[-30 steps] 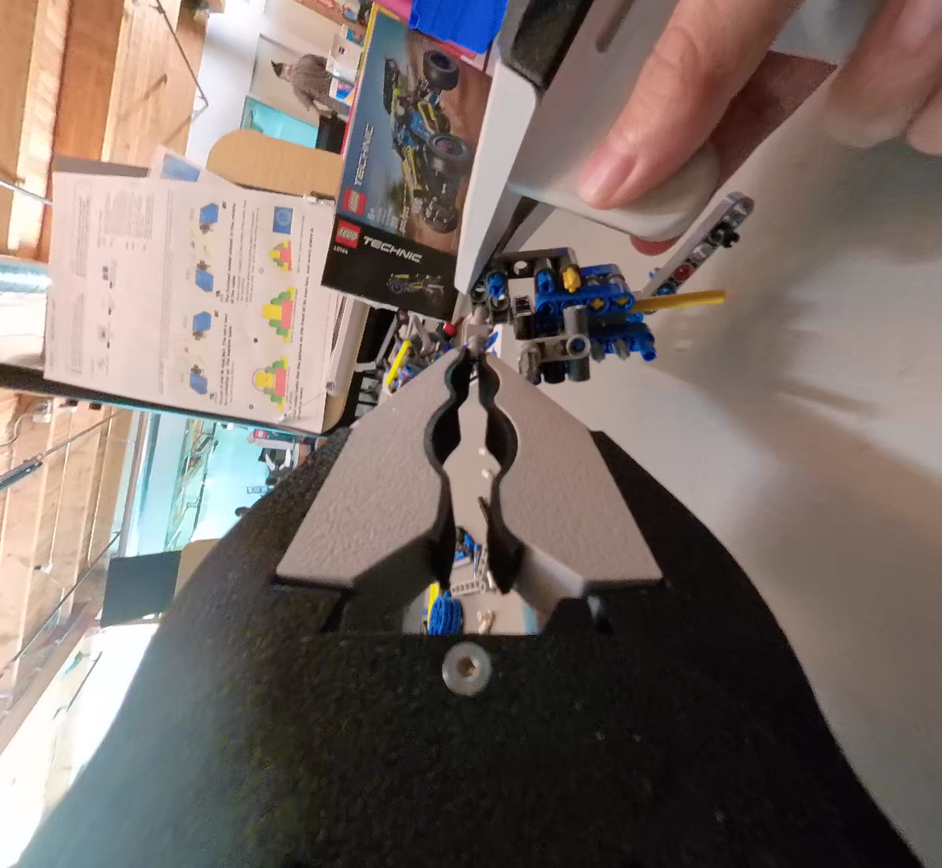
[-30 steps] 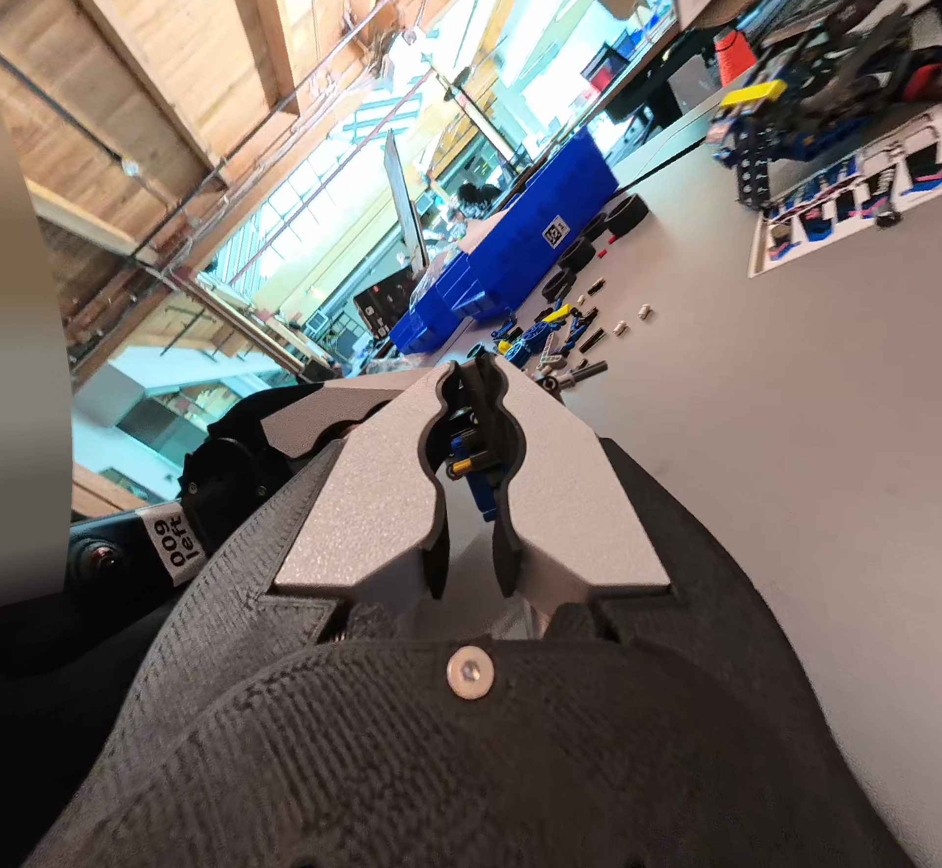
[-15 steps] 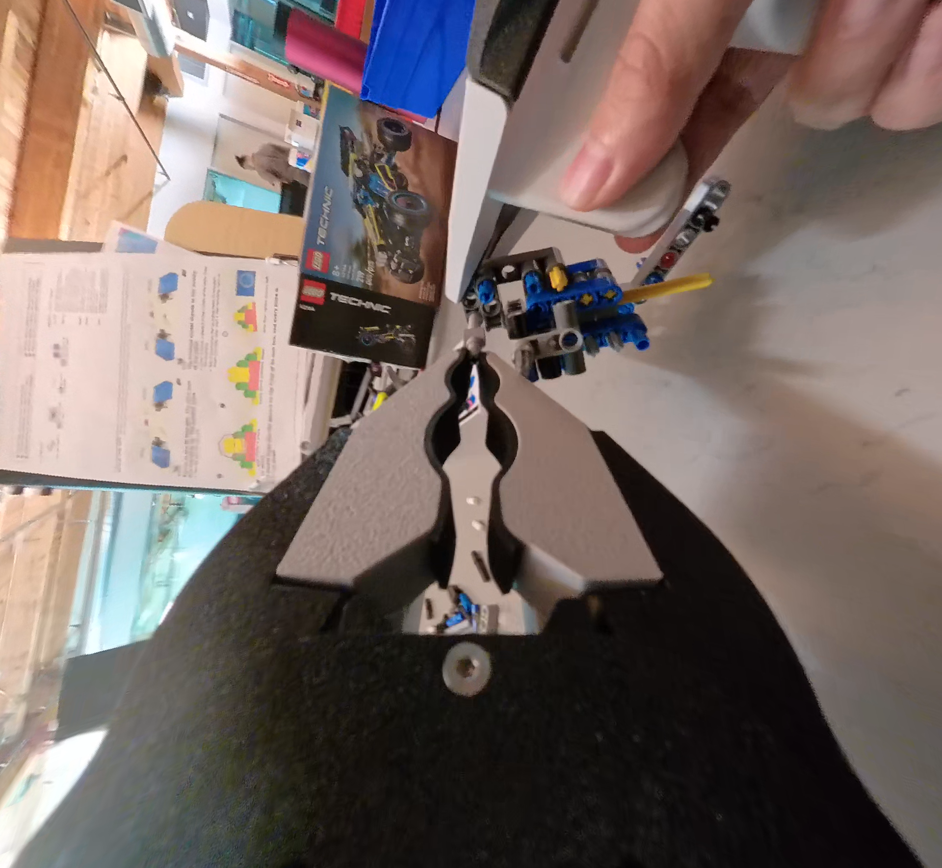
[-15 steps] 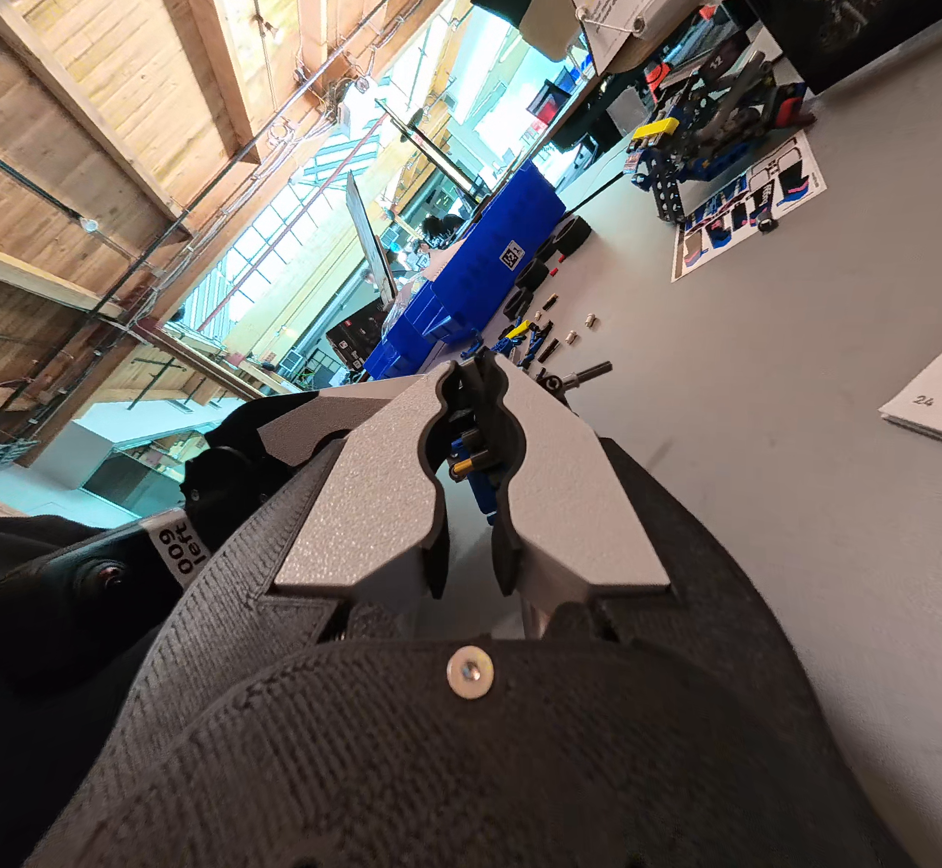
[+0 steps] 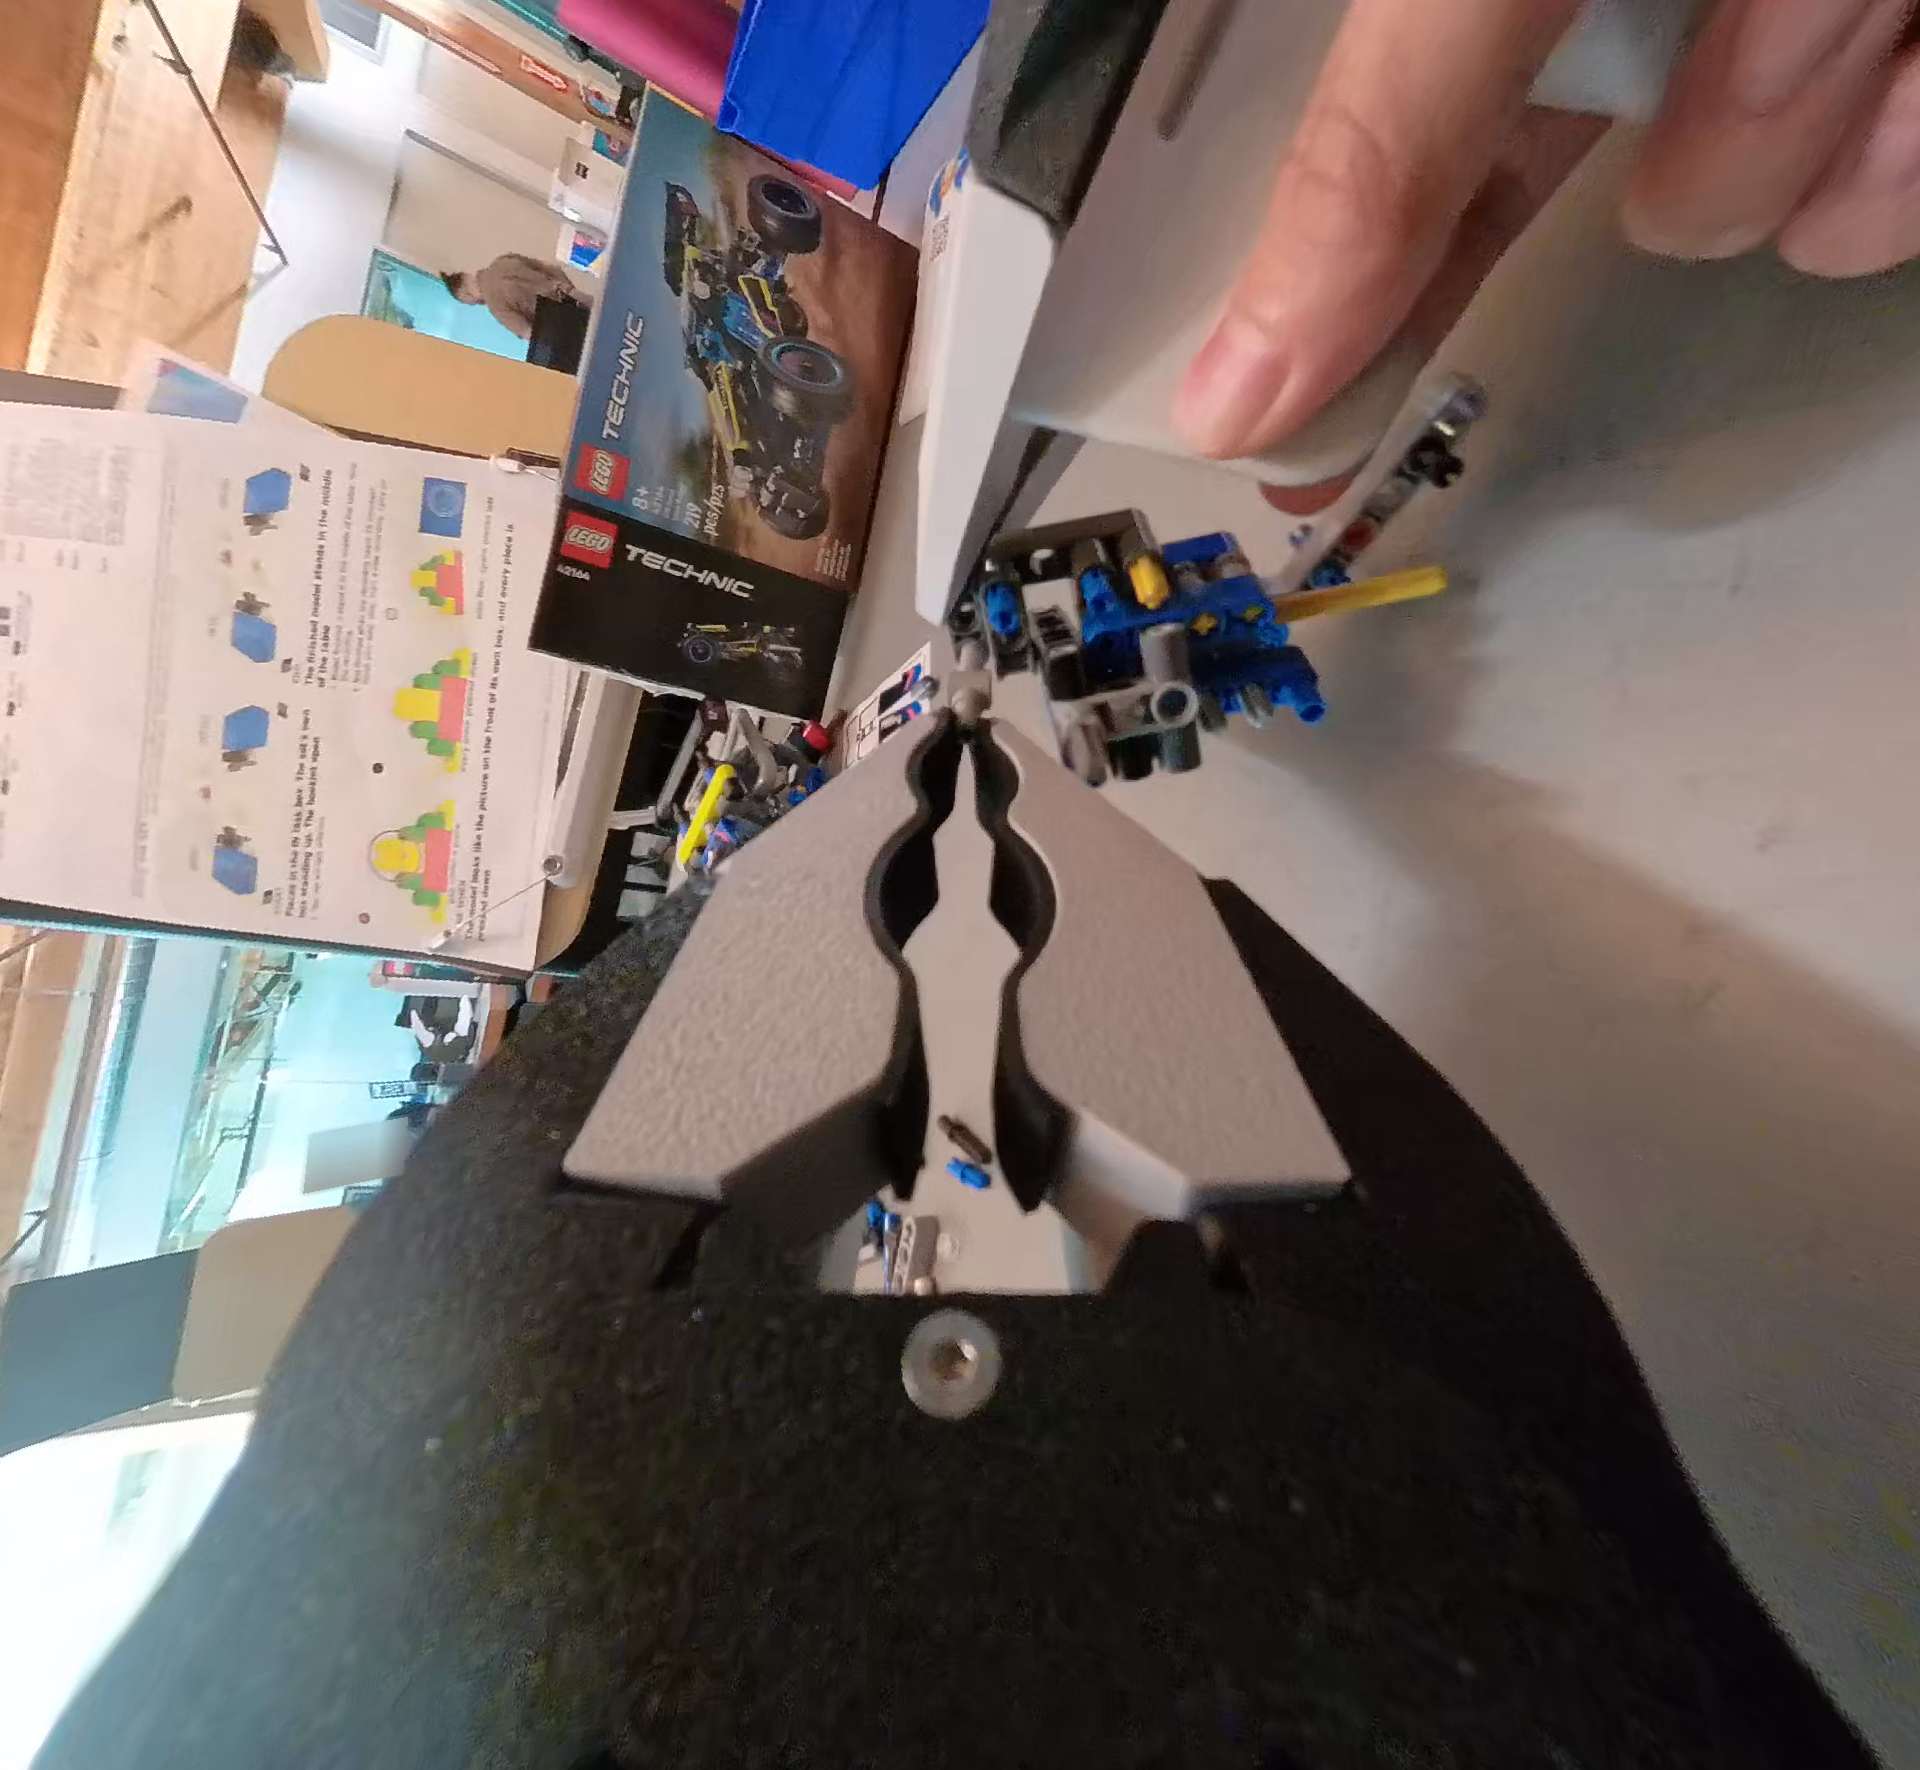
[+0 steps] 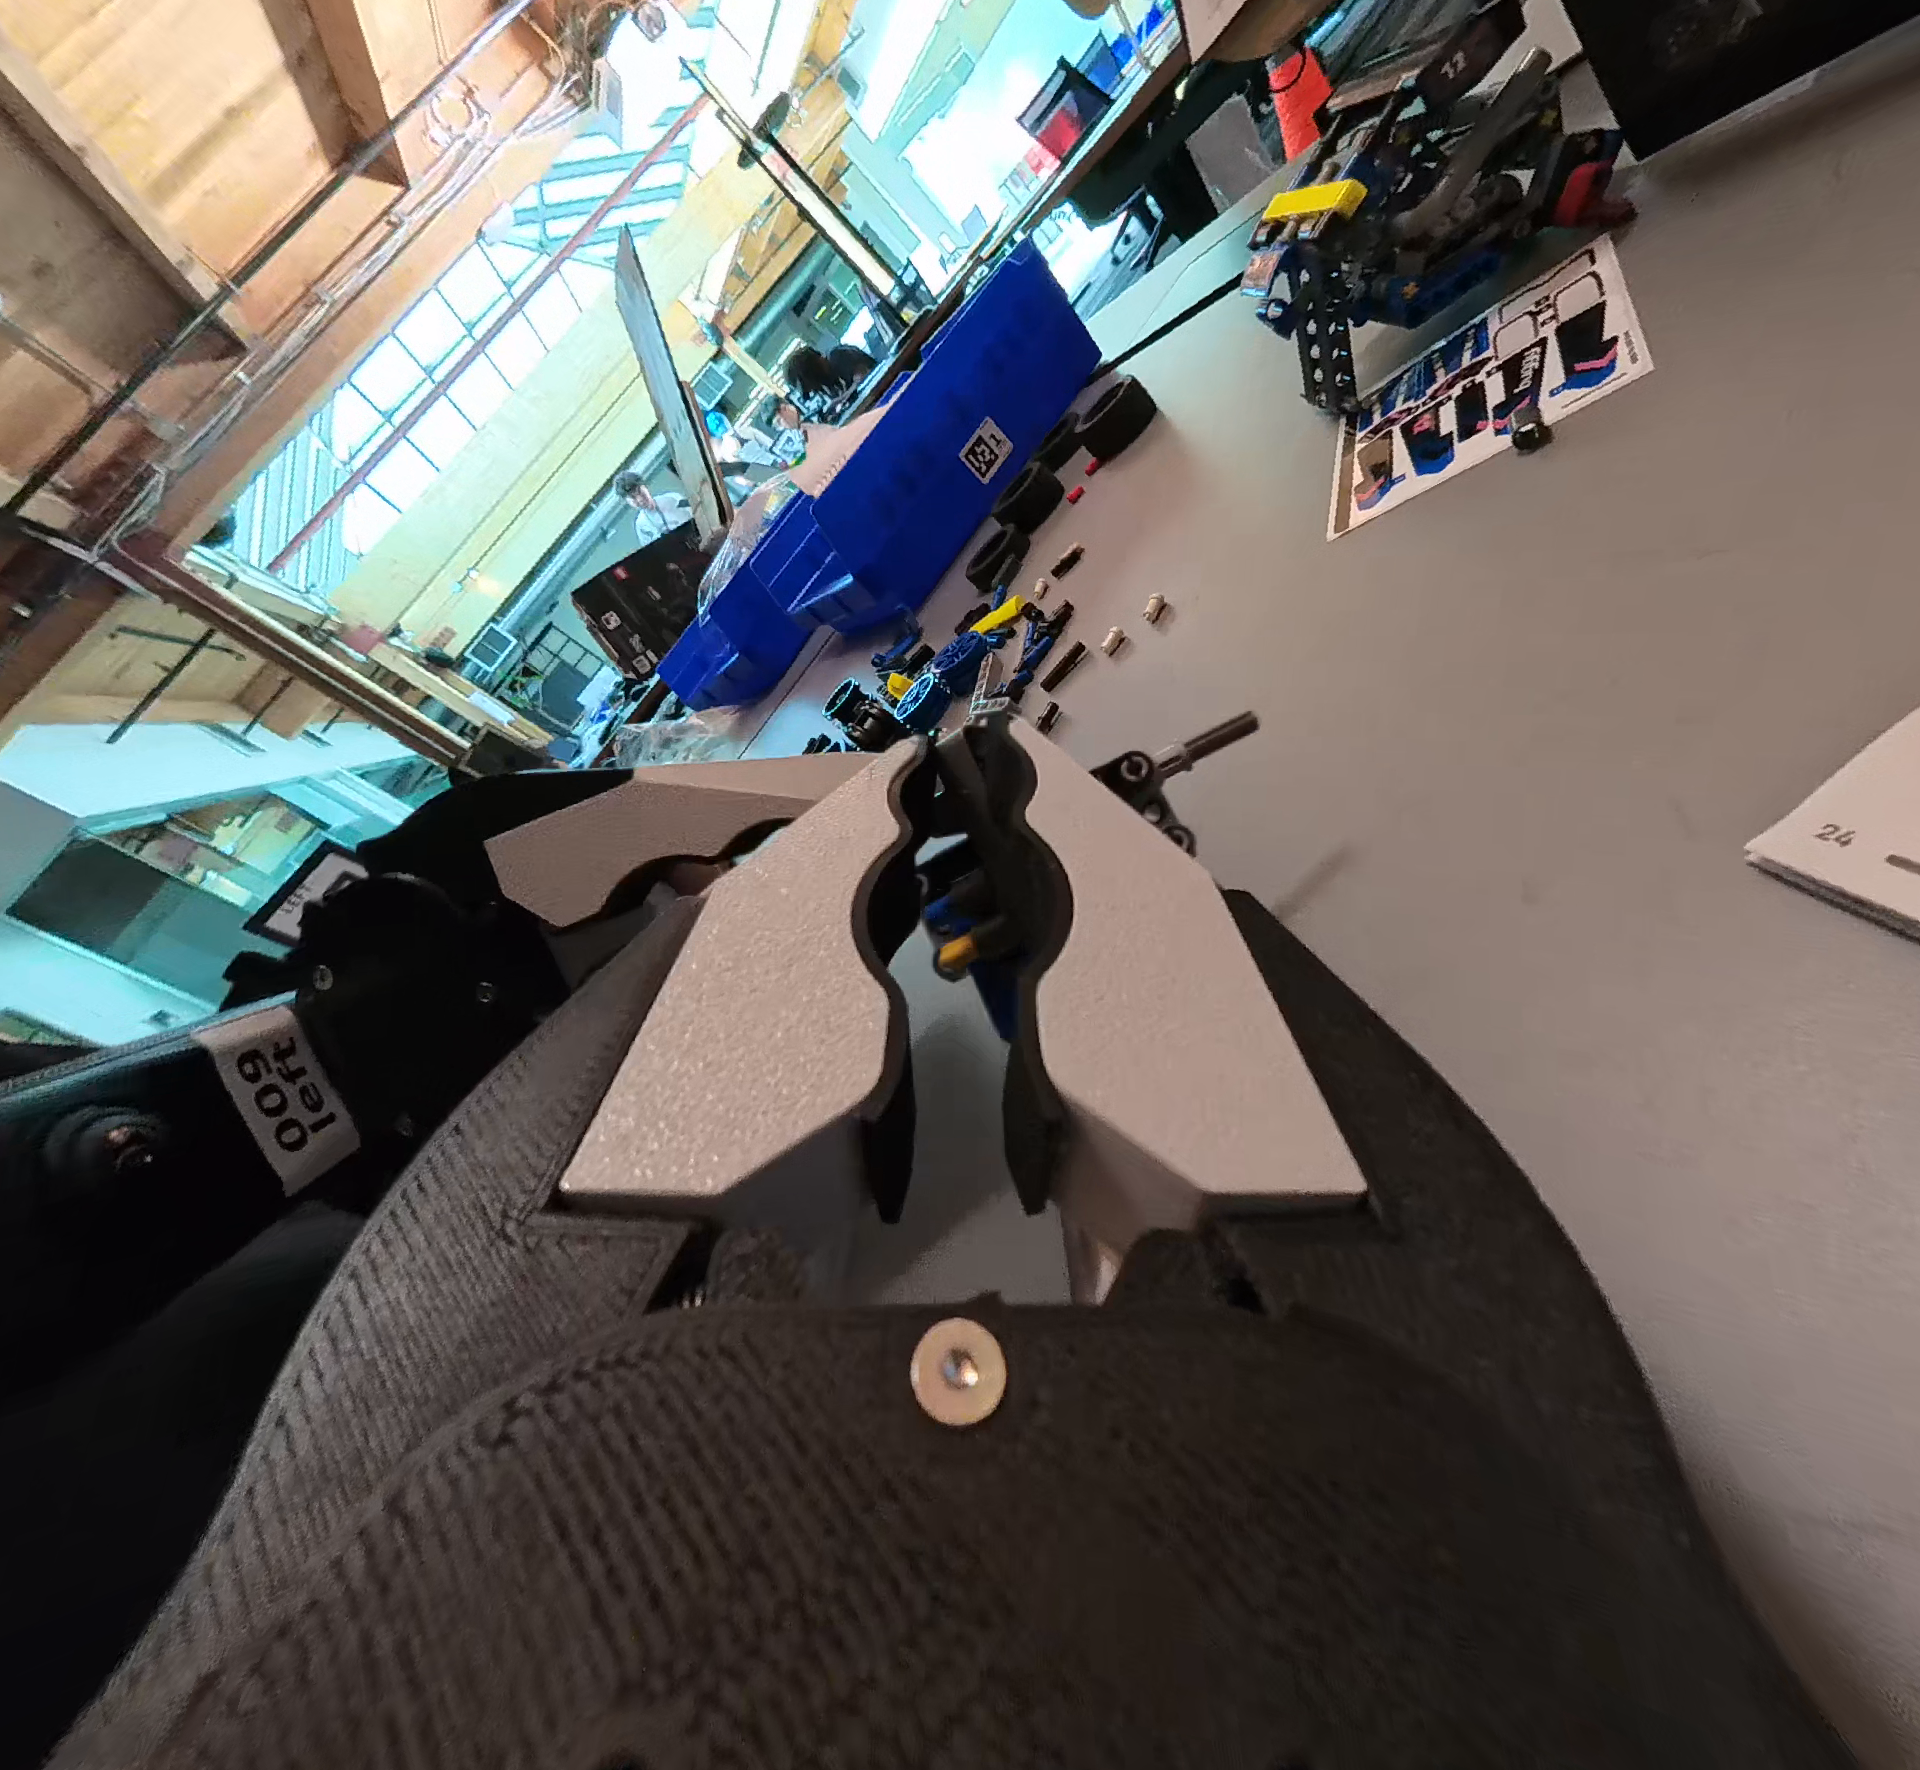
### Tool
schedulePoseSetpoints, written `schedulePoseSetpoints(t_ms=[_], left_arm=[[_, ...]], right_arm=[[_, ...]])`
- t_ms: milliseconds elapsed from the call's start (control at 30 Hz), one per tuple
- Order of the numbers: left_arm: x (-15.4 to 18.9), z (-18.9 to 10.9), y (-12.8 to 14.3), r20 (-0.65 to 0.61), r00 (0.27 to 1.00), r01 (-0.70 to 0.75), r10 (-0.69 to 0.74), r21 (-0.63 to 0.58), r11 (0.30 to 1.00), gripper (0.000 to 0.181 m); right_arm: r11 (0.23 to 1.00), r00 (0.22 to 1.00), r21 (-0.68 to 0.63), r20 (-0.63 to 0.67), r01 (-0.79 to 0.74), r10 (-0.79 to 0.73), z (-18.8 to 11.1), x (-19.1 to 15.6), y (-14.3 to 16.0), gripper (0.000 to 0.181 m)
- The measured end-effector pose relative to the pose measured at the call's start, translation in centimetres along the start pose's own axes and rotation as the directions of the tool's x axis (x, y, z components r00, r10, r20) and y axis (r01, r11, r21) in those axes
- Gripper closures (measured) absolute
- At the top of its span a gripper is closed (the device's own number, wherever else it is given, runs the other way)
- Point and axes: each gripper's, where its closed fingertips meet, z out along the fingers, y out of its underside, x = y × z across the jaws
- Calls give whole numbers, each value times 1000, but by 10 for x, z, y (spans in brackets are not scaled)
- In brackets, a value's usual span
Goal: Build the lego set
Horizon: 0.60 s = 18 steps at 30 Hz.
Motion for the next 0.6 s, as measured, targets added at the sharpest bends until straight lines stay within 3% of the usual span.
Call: schedulePoseSetpoints(t_ms=[400,600], left_arm=[[12,14,0,-42,999,34,-34,14,999,181],[12,18,-4,-51,996,72,-69,56,996,181]], right_arm=[[971,988,-184,18,154,-153,-8,8,4,172],[863,929,-376,-14,337,-369,-13,12,6,162]])
